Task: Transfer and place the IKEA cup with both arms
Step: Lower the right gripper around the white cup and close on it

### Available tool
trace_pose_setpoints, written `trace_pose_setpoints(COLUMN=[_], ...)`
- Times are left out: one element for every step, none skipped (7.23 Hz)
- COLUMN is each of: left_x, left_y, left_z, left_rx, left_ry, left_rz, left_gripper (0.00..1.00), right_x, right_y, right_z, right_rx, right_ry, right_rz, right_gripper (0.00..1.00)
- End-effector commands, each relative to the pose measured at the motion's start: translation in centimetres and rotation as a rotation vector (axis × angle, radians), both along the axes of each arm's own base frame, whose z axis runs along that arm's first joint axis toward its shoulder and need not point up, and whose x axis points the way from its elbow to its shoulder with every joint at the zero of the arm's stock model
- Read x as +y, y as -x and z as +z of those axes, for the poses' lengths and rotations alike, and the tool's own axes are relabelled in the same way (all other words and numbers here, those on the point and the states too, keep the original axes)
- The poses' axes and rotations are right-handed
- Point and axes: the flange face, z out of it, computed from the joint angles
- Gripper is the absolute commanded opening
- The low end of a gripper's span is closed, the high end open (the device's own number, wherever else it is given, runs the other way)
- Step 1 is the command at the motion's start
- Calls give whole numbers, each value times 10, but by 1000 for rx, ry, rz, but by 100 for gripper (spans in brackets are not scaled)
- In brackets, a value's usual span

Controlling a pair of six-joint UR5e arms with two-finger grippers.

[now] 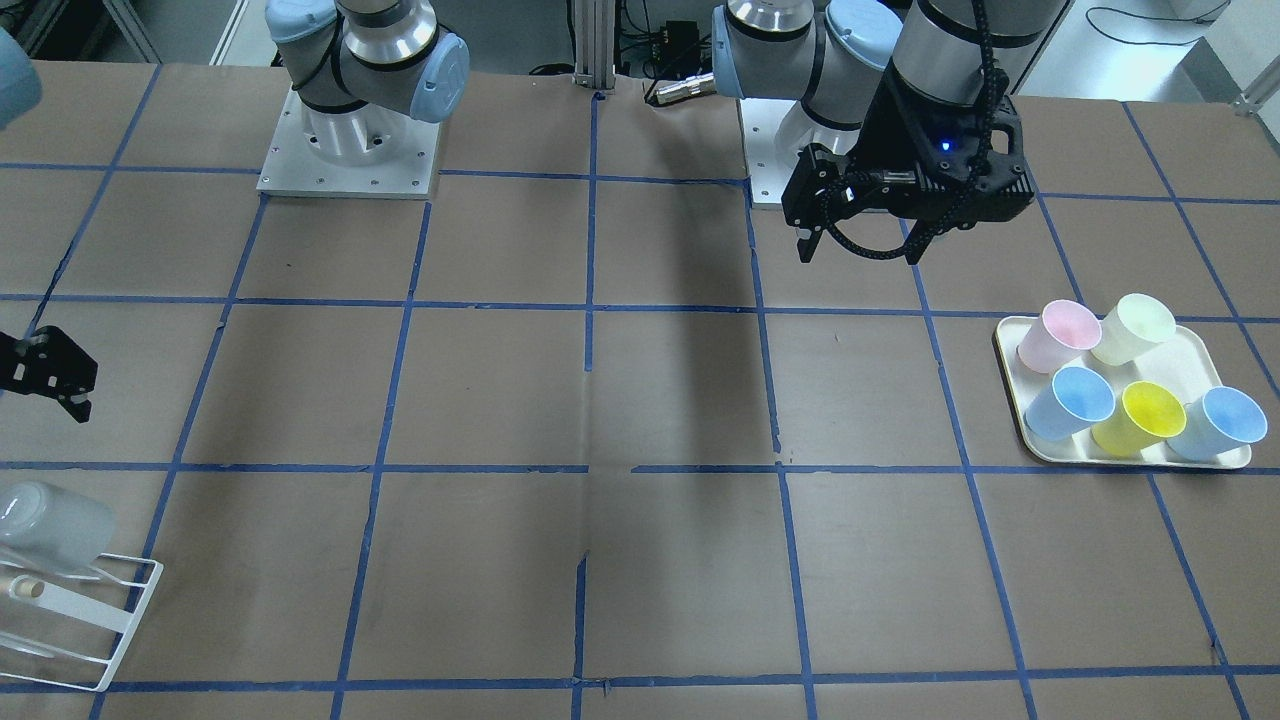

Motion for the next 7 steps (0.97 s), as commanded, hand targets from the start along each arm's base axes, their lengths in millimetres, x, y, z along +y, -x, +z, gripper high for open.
trace_pose_setpoints(left_x=[0,0,0,0,0,0,0], left_y=[0,0,0,0,0,0,0], left_z=[0,0,0,0,0,0,0], left_rx=[0,0,0,0,0,2,0], left_ry=[0,0,0,0,0,0,0], left_rz=[0,0,0,-1,0,2,2], left_gripper=[100,100,100,100,100,100,100], right_x=[-17,-20,-28,-31,-34,-35,-35], right_y=[11,12,15,17,18,18,18], right_z=[-28,-35,-42,-45,-52,-55,-58], right_rx=[9,8,13,15,13,11,10], right_ry=[15,11,23,26,17,13,11], right_rz=[12,15,15,18,28,28,28], right_gripper=[100,100,100,100,100,100,100])
